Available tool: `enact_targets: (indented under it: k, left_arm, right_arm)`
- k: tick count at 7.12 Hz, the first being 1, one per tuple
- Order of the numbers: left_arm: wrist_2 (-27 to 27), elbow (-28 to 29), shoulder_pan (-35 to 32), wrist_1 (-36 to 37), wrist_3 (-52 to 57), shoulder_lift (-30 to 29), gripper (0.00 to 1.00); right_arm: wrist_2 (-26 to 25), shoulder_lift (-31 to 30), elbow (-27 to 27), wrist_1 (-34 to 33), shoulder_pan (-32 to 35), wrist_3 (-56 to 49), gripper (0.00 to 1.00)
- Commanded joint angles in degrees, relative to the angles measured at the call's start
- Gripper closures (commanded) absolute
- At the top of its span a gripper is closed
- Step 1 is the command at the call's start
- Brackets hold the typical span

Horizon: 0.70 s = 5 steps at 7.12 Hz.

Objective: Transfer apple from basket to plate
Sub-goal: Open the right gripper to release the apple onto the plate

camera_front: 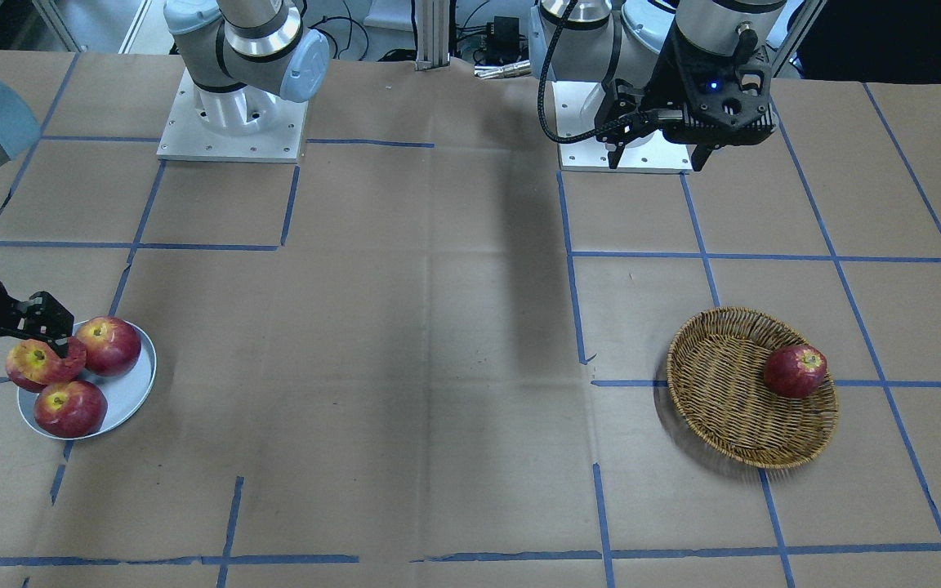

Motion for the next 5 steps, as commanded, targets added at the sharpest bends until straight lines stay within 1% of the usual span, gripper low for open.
enact_targets:
  k: [1,2,3,5]
  left_arm:
    - [0.00,-0.07,0.00,-0.03,0.00,0.00,0.01]
    - [0.00,-0.07,0.00,-0.03,0.00,0.09,0.01]
    - [0.00,-0.07,0.00,-0.03,0.00,0.09,0.01]
    - [0.00,-0.07,0.08,-0.12,0.00,0.09,0.01]
  right_arm:
    - [-0.21,-2.63,-5.94,9.39,2.57,1.88,0.00]
    - [-0.56,-4.12,-9.10,17.28,5.20,7.56,0.00]
    - [-0.65,-5.79,-11.40,23.45,7.92,13.27,0.00]
    - [-0.83,-11.05,-12.47,31.38,14.85,26.88,0.00]
